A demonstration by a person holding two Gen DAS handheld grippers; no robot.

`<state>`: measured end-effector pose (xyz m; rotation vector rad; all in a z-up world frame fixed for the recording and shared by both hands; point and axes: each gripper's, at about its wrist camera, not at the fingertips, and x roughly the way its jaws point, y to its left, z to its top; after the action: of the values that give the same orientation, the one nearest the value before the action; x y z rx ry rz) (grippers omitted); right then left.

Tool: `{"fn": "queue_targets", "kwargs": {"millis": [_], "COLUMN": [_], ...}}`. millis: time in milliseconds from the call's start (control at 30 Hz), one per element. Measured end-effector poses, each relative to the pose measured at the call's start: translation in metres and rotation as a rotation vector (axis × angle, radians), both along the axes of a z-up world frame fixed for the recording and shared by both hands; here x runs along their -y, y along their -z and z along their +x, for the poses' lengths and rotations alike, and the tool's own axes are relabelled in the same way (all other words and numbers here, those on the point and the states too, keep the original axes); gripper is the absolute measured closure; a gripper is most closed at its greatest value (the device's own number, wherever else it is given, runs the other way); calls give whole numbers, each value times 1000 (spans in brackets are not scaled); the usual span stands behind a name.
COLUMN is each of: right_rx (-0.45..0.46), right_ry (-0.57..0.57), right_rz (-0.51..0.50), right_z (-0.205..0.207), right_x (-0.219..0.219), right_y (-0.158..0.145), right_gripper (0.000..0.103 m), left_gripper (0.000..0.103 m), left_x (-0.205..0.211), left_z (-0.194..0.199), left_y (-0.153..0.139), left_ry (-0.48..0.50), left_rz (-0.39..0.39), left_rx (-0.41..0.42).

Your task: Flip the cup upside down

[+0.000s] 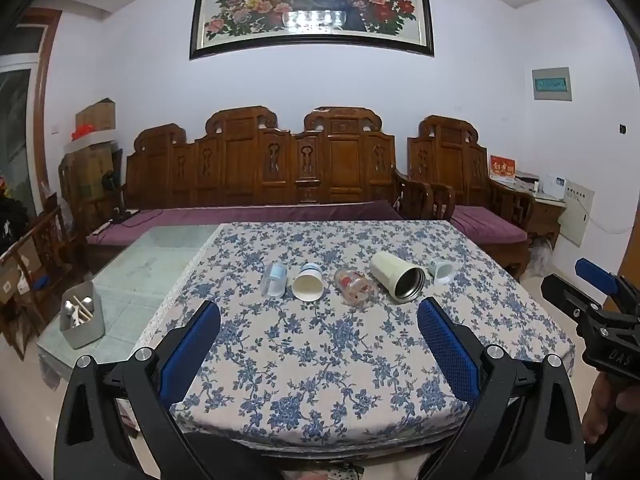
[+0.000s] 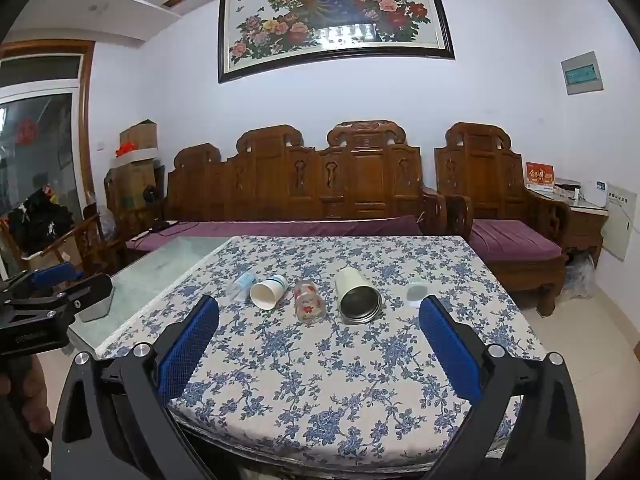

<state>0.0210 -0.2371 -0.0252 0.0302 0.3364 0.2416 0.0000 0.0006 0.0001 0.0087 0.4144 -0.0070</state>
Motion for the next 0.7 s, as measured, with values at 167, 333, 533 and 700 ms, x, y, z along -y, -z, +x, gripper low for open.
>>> {"fn": "queue_targets", "kwargs": {"millis": [167, 333, 533, 700], "right_rx": [2, 4, 5, 6], "right_ry": [0, 0, 1, -1], "right_rz": [1, 5, 5, 6], "right_z": [0, -1, 0, 0], "right_x": [0, 1, 1, 0], "right_y": [0, 0, 0, 0], "right_gripper": [2, 2, 2, 2], "left_gripper": [8, 8, 8, 8], "left_x": [0, 1, 1, 3], "left_z": [0, 1, 0, 0], "left_y": [0, -2, -2, -2], "left_ry": [1, 1, 0, -2], "left_rz": [4, 4, 3, -2], "left_rx": [2, 5, 10, 10]}}
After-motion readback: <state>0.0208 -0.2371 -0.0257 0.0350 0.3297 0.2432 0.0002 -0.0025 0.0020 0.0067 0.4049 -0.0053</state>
